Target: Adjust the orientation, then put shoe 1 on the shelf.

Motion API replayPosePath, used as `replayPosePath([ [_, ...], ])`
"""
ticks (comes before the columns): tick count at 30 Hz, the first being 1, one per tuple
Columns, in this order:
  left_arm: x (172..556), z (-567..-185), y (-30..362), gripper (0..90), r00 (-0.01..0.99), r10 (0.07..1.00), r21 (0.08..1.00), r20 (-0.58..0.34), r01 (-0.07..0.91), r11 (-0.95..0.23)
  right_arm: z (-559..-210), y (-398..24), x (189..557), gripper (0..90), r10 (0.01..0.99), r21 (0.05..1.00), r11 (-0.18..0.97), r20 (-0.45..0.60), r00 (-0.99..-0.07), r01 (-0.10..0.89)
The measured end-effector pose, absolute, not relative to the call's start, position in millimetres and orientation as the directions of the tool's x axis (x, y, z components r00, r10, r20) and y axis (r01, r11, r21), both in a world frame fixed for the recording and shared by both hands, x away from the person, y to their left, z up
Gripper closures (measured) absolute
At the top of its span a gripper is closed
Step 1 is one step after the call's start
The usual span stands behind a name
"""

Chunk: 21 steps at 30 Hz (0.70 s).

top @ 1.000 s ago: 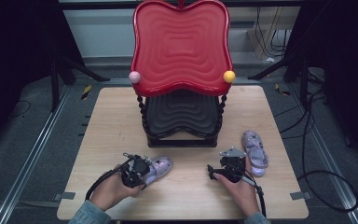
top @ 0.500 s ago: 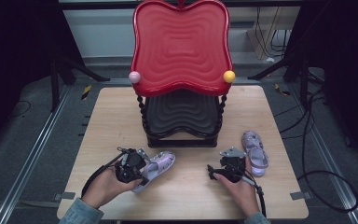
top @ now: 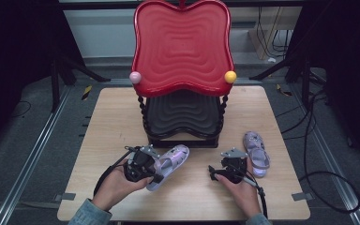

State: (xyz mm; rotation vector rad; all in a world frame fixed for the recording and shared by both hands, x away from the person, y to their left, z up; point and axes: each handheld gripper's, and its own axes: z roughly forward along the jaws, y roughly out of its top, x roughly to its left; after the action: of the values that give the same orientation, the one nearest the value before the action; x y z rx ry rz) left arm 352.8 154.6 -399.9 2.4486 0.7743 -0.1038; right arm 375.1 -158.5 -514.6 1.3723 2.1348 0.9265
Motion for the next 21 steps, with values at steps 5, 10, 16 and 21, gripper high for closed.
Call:
replayPosePath([
  [5,355.1,-397.3,152.4,86.5,0.825,0.502,0.519,-0.258,0.557,-0.649,-514.6,-158.5,375.1,4.1,0.910,0.732,0.285,-0.004,-0.414,0.618],
  [10,357.8,-391.6,152.8,86.5,0.818,0.502,0.553,-0.280,0.565,-0.613,-514.6,-158.5,375.1,4.1,0.911,0.732,0.285,-0.005,-0.413,0.619],
  [16,360.5,-381.9,151.1,86.5,0.803,0.510,0.602,-0.308,0.580,-0.550,-514.6,-158.5,375.1,4.1,0.911,0.732,0.285,-0.005,-0.413,0.618],
  [21,366.1,-373.2,148.1,86.5,0.788,0.513,0.643,-0.341,0.593,-0.484,-514.6,-158.5,375.1,4.1,0.910,0.732,0.286,-0.005,-0.414,0.618],
])
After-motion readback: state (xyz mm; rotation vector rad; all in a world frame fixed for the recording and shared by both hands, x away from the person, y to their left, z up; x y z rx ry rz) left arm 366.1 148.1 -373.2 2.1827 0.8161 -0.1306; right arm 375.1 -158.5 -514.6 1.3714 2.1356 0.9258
